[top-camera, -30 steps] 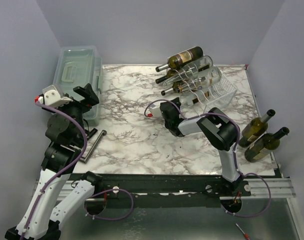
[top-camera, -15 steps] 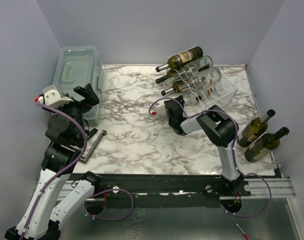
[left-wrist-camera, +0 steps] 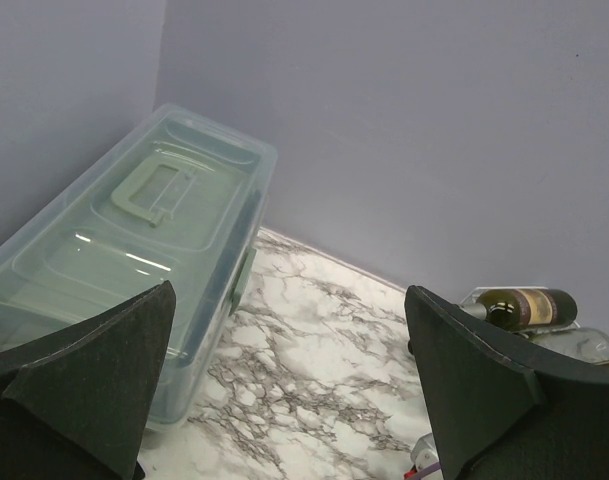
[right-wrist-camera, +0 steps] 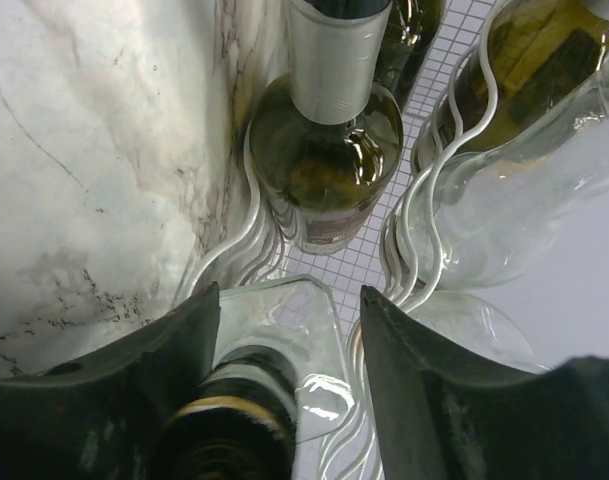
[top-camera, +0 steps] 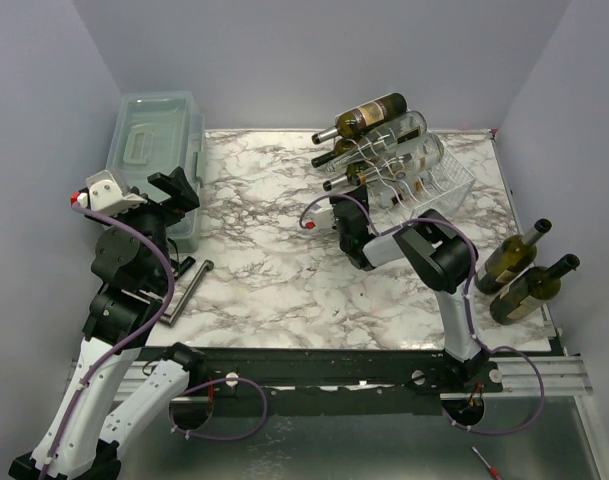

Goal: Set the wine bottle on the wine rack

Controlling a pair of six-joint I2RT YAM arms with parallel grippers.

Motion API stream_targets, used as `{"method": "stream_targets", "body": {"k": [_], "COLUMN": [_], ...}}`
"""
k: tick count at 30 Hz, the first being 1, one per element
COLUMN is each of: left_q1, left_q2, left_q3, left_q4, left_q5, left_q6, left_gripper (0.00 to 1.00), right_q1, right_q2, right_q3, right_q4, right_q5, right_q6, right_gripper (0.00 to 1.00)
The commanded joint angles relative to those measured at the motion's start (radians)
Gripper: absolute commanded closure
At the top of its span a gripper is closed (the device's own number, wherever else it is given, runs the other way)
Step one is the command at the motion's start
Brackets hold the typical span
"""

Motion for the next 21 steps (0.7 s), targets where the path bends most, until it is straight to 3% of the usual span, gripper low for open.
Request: {"method": "stream_targets", "body": {"k": [1,4,7,12,14,21], "left_q1": [-0.004,-0.003,-0.003,-0.003,-0.004,-0.004], "left_q2": [-0.003,-0.004,-0.008,-0.010,-0.010,-0.012], "left_q3": [-0.005,-0.003,-0.003,-0.003,-0.003,-0.003], "left_q4": [0.005,0.005,0.005,0.005,0.005,0.005], "left_q5": [0.002,0.004,0.005,0.006,0.008,0.009], "left_q6": [0.001,0.001,-0.001,-0.002,-0.002,-0.004], "left_gripper": [0.01,0.01,0.01,0.01,0.01,0.01], "right_q1": [-0.014,-0.010,-0.003,0.008,0.017,0.088], "right_q2": [-0.025,-0.052,-0.082,-0.116,-0.139,-0.221], "right_q3": [-0.014,-0.012,-0.020,-0.045,-0.056,-0.084], "right_q4": [-0.068,-0.167,-0.272,-0.312,-0.353,-0.450], "right_q5": [-0.010,-0.035,-0.083,-0.092,-0.108,-0.130], "right_q6": [0.046,0.100,0.143,0.182,0.209,0.294], "right_gripper": [0.38,0.32,0.18,0.12,0.01,0.00]}}
